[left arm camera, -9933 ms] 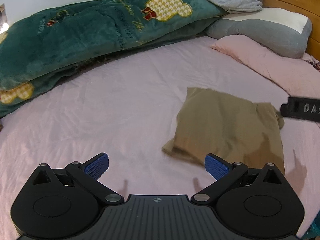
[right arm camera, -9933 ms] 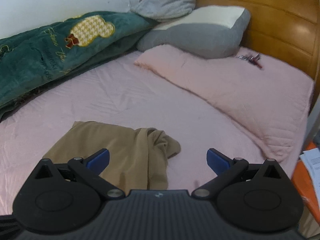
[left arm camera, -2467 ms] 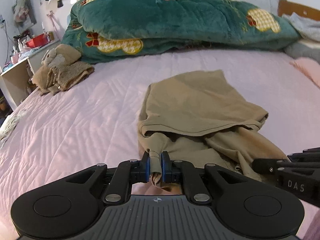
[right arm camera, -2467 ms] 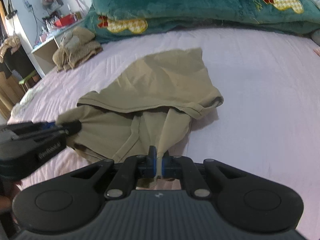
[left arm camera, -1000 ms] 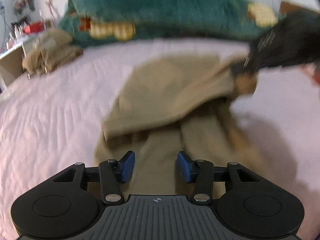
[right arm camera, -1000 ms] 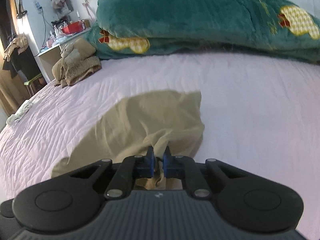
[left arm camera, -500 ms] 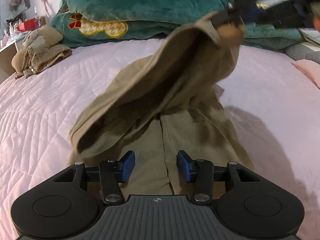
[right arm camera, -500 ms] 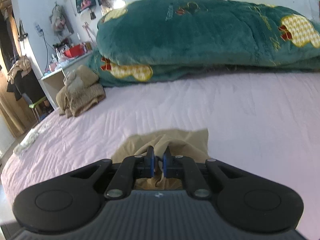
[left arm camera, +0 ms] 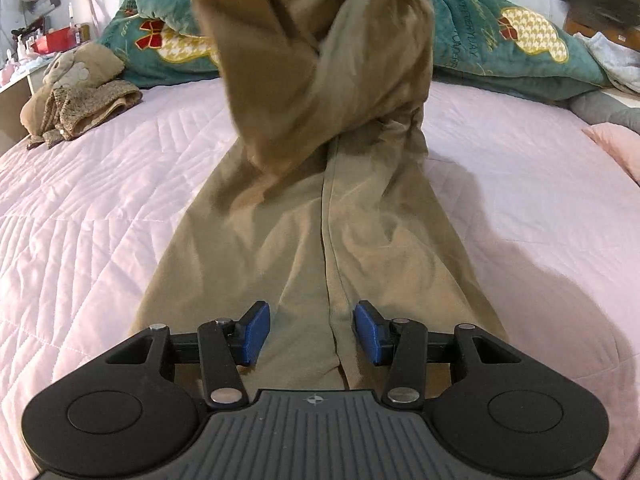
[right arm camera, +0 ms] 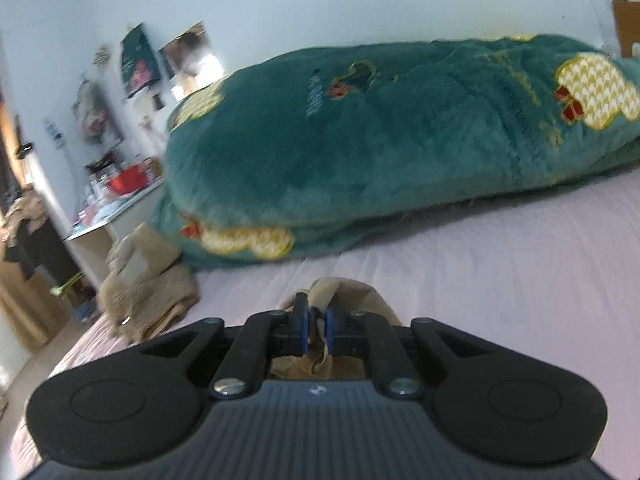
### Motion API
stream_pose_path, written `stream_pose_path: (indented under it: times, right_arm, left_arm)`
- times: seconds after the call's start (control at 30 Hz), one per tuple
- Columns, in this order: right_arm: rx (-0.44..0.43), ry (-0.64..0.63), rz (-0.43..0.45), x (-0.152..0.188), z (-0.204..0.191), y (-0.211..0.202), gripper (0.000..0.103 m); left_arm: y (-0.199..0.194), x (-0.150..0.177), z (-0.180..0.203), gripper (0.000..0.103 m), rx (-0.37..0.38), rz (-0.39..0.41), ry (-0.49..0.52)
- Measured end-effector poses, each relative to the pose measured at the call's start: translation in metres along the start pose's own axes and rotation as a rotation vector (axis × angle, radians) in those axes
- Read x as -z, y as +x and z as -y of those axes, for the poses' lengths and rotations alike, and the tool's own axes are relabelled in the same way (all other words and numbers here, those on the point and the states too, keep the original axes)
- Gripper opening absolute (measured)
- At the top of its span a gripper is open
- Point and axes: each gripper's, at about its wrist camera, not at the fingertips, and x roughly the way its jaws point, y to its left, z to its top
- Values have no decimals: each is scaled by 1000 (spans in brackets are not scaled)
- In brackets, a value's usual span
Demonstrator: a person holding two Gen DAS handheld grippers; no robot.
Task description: Fold clothes
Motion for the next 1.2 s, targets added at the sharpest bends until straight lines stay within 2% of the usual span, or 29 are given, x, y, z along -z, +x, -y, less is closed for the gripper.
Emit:
stream_pose_path:
  times: [0.3,0.43,0.5,0.53,0.7,0.83,0.93,1.0,1.1,1.2]
  right_arm:
    - [157,106,6,-27,42,102,9]
    - [191,62,5,-28,54,142,12]
    - [221,28,-87,-29,57,156,24]
    - [228,0,-131,-27,55,153,27]
    - [197,-195,-280,-3,27,88,31]
    - [30,-352,-443,44,1,-13,39]
    - [-50,-381,-525,89,-9,-94,42]
    - [-68,-353,-518,125,-12,-138,45]
    - [-30,-298,-447,182,-15,-176,46]
    - [0,-287,-368,233,-35,-193,46]
  left_arm:
    - [3,2,-10,49,39,10,-6]
    - [5,1,-8,50,35,17,10]
    - [5,1,-8,51,35,15,15]
    - [5,0,-9,51,37,13,13]
    - [6,-4,-15,53,55,0,-11]
    - [-5,-13,-28,53,62,-11,-54]
    - [-18,-15,-44,52,37,-16,-75]
    - [-26,-12,-53,52,22,-24,-76]
    - [-40,-6,-64,52,7,-32,-65]
    - [-40,5,-61,52,-7,-72,37]
